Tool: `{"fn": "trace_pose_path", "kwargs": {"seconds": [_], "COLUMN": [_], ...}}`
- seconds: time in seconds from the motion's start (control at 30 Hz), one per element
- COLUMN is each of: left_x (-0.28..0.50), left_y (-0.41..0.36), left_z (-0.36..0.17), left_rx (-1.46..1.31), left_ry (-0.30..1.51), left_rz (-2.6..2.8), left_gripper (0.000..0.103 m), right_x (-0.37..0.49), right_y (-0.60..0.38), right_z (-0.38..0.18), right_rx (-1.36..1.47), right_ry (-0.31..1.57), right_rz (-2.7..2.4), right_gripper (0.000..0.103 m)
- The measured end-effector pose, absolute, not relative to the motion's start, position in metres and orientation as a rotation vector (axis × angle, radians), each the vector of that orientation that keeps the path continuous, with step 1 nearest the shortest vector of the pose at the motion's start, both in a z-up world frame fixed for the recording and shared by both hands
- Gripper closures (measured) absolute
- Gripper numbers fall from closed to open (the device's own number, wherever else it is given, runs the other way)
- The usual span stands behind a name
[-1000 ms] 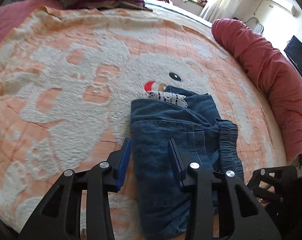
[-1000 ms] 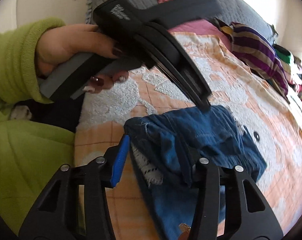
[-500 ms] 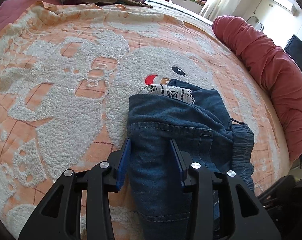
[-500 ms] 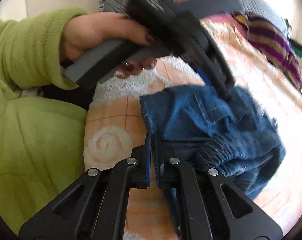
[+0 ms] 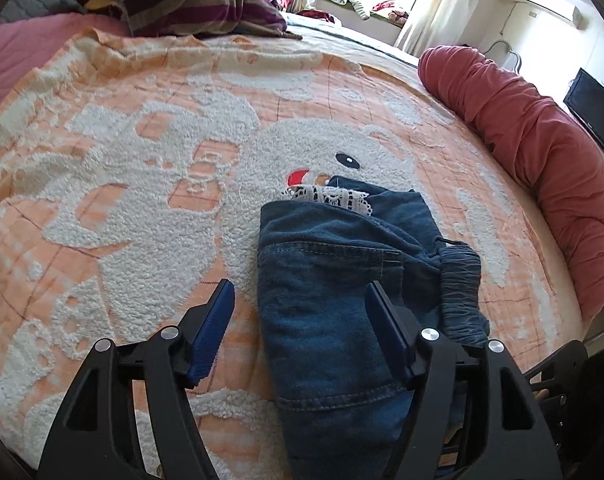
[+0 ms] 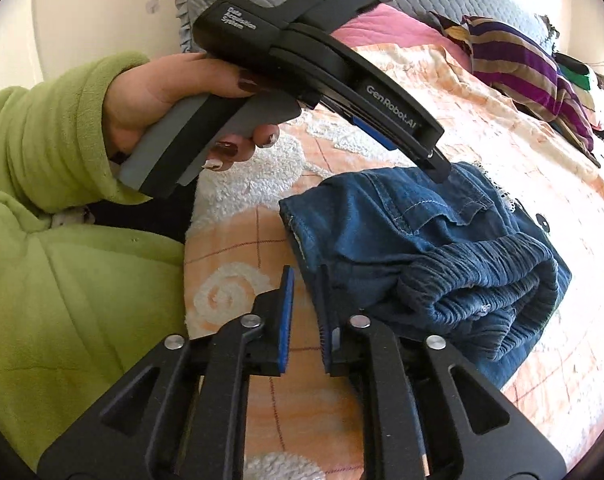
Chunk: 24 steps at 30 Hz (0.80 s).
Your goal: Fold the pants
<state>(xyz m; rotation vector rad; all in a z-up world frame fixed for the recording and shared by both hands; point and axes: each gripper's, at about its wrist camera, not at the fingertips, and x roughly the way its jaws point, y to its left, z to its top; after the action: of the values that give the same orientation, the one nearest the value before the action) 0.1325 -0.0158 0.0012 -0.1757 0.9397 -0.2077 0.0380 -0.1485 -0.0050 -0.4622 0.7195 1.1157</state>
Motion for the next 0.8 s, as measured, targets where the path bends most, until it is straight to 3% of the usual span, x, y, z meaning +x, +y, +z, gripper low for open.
{"fn": "trace_pose_path", "kwargs": {"seconds": [0.07, 0.13, 0.47, 0.53, 0.73, 0.8], "left_x": [0.129, 0.127, 0.116, 0.113, 0.106, 0.104], "left_y": [-0.017, -0.017, -0.016, -0.015, -0.012, -0.01], "left_z": [0.006, 0.009, 0.022, 0.025, 0.033, 0.035], "left_rx": [-0.161, -0.154, -0.138, -0.138, -0.138, -0.134], "left_ry": [0.926, 0.917, 0.877, 0.869, 0.847, 0.838], "left_rz": [-0.203, -0.2, -0.185, -0.179, -0.16, -0.153], "left_gripper": [0.036, 0.028, 0.028, 0.014, 0.013, 0.013], "right_x": [0.036, 0.033, 0.027, 0.025, 0.023, 0.023], "right_y": [-0.149, -0.15, -0.16, -0.163, -0.172, -0.176], "right_z": [-0.002, 0.002, 0.027, 0.032, 0.043, 0.049], "right_rx": [-0.459, -0.456, -0.416, -0.404, -0.372, -0.349], "right_ry": [0.714, 0.704, 0.638, 0.625, 0.592, 0.575], "right_rz": [1.117, 1.118, 1.099, 1.095, 1.077, 1.065], "right_gripper": [0.091, 0.09, 0.069, 0.066, 0.055, 0.045]}}
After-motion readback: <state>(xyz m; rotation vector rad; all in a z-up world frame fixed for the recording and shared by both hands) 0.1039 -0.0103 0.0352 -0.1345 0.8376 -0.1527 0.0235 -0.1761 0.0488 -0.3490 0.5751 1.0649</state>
